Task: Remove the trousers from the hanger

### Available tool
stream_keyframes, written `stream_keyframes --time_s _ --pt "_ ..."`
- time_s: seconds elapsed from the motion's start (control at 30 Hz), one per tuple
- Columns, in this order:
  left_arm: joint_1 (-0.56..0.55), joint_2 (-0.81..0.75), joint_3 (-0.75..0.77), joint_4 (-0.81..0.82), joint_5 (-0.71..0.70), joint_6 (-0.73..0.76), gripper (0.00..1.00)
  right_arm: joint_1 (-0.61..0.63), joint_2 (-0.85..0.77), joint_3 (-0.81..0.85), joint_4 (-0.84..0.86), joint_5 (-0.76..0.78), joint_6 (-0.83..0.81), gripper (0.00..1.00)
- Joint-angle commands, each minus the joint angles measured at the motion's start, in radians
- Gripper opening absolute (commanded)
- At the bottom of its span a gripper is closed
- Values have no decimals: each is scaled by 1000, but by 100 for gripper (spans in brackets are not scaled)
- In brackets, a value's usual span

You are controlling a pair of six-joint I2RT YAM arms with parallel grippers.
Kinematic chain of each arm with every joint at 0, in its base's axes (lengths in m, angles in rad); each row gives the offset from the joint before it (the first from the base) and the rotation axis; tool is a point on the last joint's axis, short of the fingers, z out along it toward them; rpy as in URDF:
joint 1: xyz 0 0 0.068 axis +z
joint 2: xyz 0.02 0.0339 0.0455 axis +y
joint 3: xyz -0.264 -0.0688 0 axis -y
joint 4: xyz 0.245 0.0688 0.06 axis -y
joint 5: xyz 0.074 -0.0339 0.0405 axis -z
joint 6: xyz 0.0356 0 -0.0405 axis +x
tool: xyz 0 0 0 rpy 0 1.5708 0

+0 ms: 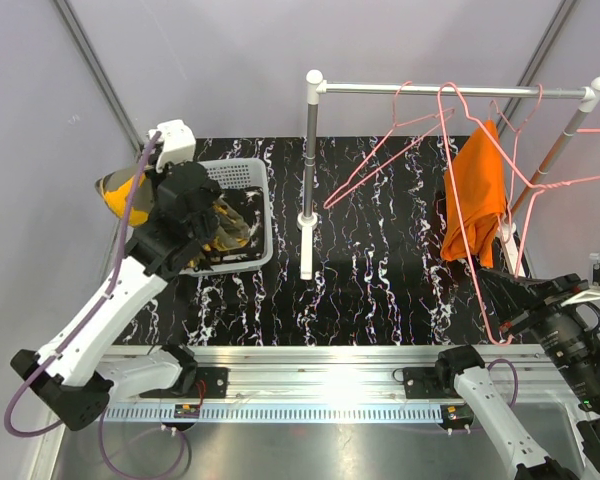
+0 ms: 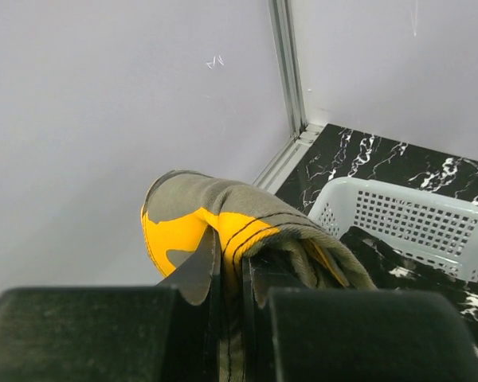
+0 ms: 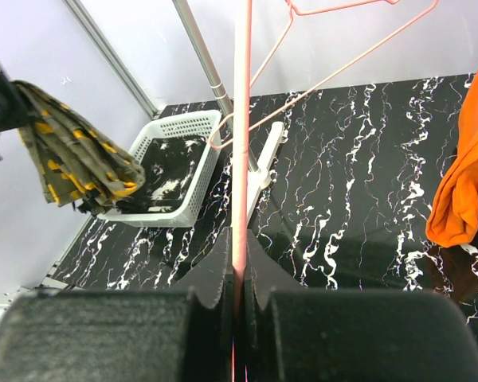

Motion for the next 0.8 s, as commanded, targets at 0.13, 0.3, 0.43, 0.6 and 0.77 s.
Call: stream_keyframes --time_s 0.13,0.3,0.43,0.6,0.77 --pt "28 238 18 181 9 79 0 -4 -11 -14 44 -10 -20 0" --pt "68 429 90 104 28 24 0 -4 -13 -47 52 -11 -28 0" --pt "103 570 158 55 92 -21 0 -4 -10 -53 55 -14 -31 0" --pt "125 714 257 58 158 16 0 -4 -10 -59 59 -16 -31 0" --pt "151 814 380 -77 225 -26 4 -4 -8 -67 65 -13 -31 0"
